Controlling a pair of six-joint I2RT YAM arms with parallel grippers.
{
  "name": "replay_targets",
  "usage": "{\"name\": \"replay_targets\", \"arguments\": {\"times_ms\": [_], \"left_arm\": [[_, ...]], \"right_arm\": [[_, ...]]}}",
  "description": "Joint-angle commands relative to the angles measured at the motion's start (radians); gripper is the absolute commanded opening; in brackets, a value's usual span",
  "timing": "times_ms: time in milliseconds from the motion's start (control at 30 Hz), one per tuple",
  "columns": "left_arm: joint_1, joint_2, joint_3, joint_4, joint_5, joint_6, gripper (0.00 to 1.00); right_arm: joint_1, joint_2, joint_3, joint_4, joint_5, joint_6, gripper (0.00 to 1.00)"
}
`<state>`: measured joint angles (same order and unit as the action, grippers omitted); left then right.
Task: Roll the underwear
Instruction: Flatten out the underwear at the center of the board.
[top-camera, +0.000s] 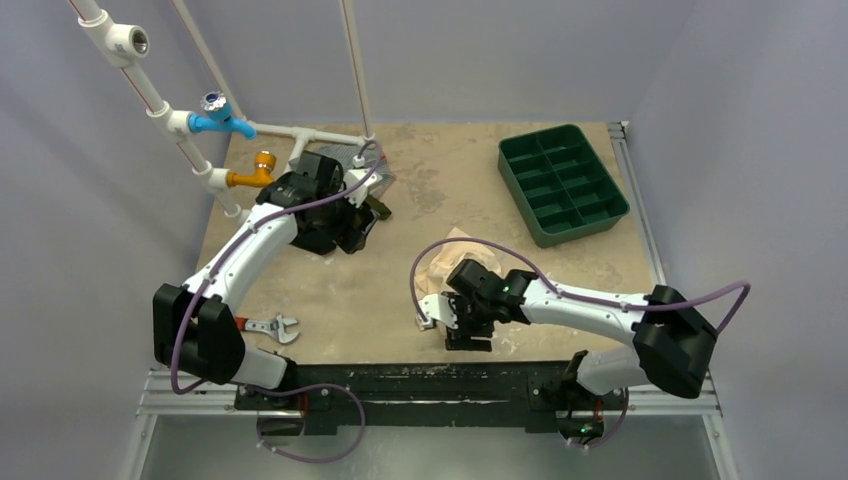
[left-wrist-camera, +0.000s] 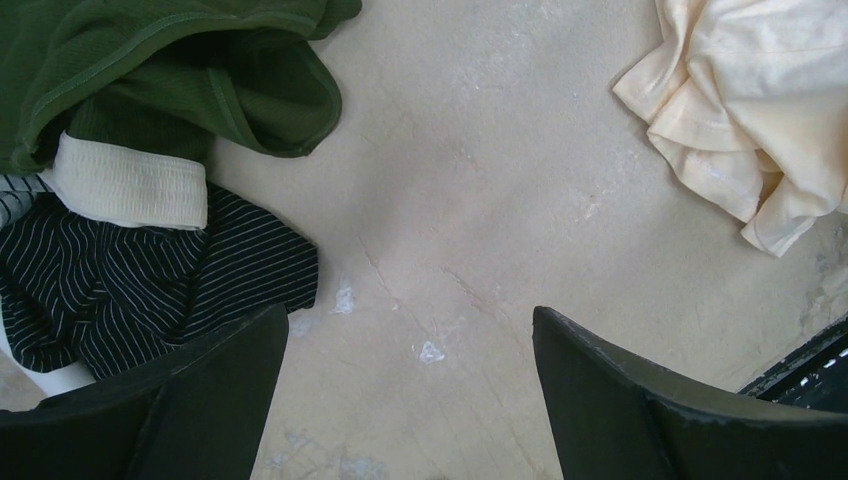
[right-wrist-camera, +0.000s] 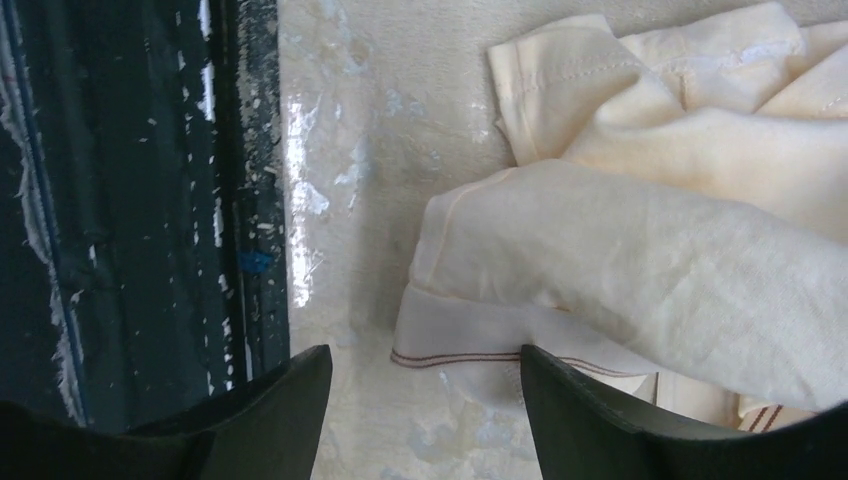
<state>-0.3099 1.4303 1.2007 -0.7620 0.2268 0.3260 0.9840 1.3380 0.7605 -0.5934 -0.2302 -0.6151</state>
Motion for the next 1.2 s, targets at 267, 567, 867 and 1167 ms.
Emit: {"name": "replay_targets", "arguments": {"times_ms": [267, 567, 867, 1167], "left_arm": [[0.002, -0.023, 0.028, -0.009, -0.007, 0.018, 0.90], [0.002, -0.112, -0.083, 0.037, 0.055, 0.057, 0.88], [-0.058, -0.234, -0.189, 0.129, 0.174, 0.029, 0.87], [-0.217, -0.183, -0.141, 0.163, 0.184, -0.022, 0.87]], "right_arm": [[0.009, 0.097, -0.004, 0.187, 0.204, 0.110, 0.40], [-0.040, 0.030, 0.104, 0.073, 0.200, 0.133, 0.00], [-0.329, 0.078, 0.437, -0.175, -0.094, 0.100, 0.00], [-0.489, 0.283, 0.613, -0.255, -0.188, 0.097, 0.00]]}}
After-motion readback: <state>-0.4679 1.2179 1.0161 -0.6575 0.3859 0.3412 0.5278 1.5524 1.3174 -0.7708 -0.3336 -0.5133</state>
